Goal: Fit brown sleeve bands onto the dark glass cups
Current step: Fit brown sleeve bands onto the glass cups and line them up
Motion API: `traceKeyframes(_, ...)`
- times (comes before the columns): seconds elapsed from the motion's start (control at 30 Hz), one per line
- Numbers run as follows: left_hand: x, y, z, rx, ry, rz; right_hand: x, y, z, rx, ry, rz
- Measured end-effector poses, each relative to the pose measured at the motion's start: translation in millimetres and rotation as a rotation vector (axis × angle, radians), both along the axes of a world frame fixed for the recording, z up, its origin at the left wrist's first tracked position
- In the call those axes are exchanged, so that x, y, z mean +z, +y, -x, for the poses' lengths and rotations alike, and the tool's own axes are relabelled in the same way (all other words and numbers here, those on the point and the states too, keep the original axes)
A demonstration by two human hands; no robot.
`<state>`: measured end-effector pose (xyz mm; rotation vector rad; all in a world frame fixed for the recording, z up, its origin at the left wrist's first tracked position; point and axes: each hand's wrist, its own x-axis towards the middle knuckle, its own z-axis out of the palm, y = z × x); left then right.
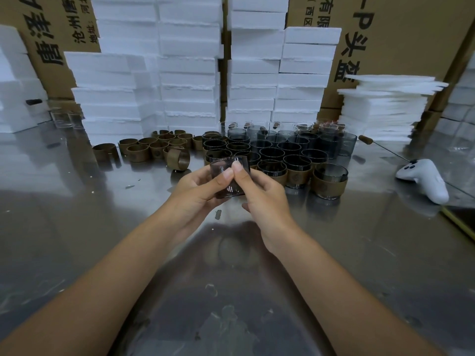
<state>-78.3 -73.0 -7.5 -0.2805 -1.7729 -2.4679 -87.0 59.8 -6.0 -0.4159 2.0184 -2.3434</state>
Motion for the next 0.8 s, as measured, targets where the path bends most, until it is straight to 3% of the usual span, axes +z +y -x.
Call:
traceKeyframes(0.2, 1.6, -2.8, 0.6, -0.055, -0.019, -0.066, 7.1, 1.5, -3.5, -0.017, -0.147, 0.084)
traceKeyframes(0.43, 5.8, -7.7, -0.6, -0.165, -0.041, -0.165, 6.6, 3.0, -2.1, -0.002, -0.17, 0.138)
traceKeyframes(0.8, 6.6, -6.6, -2.7, -0.076, -0.059, -0.003, 3.6, -0.4, -3.4, 0.091, -0.05, -0.042)
